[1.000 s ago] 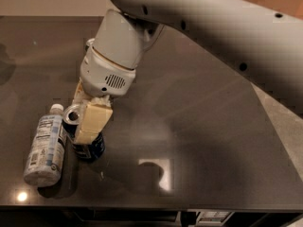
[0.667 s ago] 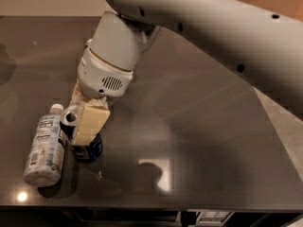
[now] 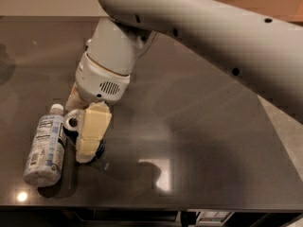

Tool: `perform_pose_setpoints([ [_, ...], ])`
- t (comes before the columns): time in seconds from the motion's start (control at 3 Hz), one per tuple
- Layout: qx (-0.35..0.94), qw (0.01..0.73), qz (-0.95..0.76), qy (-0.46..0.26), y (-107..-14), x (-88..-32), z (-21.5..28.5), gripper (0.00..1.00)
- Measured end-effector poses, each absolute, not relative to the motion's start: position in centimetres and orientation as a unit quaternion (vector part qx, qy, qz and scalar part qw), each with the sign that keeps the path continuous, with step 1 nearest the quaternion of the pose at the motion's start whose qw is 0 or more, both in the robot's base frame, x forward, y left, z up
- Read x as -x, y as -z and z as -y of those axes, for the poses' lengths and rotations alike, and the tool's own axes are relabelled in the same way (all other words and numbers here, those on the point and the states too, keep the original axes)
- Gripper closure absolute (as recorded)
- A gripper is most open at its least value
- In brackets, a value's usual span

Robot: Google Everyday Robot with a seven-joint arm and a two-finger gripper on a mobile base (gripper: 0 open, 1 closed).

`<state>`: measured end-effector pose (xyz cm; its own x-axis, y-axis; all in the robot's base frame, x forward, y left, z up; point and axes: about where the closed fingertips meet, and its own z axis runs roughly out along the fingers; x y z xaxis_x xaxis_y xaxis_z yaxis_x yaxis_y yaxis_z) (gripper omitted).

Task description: Move pepsi can near blue plastic bottle

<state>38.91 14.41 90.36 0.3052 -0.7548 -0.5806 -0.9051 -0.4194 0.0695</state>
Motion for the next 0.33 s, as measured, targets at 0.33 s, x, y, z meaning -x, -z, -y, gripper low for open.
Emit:
perform_pose_setpoints([
  [0.33,0.796,0.137,-0.521,-0.275,-90.36,-38.90,-14.42,0.00],
])
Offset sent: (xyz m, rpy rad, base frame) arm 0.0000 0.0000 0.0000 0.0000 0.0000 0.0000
